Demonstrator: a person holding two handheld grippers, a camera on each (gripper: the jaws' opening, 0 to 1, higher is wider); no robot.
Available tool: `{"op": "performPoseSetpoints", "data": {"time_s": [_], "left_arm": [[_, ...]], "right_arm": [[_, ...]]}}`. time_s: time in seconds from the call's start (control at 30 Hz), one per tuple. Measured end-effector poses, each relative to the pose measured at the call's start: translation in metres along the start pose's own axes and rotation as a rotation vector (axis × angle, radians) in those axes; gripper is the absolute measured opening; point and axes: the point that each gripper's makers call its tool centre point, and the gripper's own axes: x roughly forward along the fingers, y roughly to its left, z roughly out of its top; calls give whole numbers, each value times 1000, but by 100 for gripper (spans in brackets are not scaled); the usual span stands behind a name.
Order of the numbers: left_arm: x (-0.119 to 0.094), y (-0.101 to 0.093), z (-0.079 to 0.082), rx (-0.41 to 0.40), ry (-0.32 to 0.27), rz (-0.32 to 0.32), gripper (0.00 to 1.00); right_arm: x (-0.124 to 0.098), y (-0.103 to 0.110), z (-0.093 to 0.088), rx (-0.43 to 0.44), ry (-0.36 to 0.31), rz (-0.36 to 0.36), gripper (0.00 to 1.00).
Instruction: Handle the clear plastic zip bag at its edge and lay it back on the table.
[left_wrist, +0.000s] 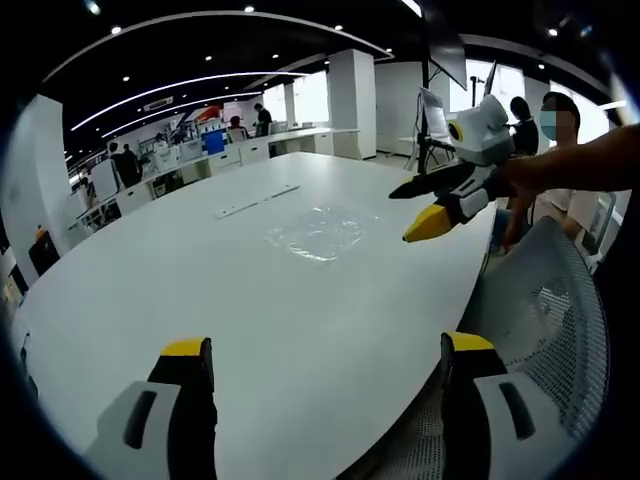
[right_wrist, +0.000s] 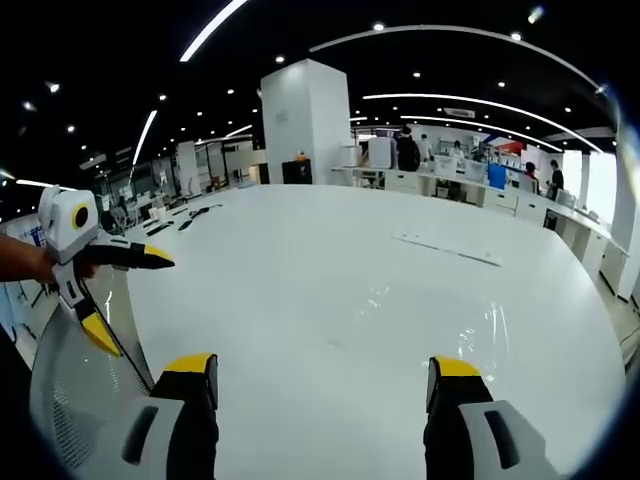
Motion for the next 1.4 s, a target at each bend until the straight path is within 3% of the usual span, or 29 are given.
{"op": "performPoseSetpoints", "data": {"time_s": [0.4, 1.0, 1.13, 1.4], "left_arm": [[4, 3, -8, 11, 34, -19, 92], [9, 5, -14, -25, 21, -21, 91], [7, 5, -13, -29, 10, -19, 91], [3, 9, 2, -28, -70, -3, 90]], "right_arm": [[11, -7, -14, 22, 54, -10, 88], [43, -3, -5, -30, 110, -1, 79], [51, -5, -6, -21, 120, -3, 78], [70, -5, -8, -25, 158, 9, 76]]}}
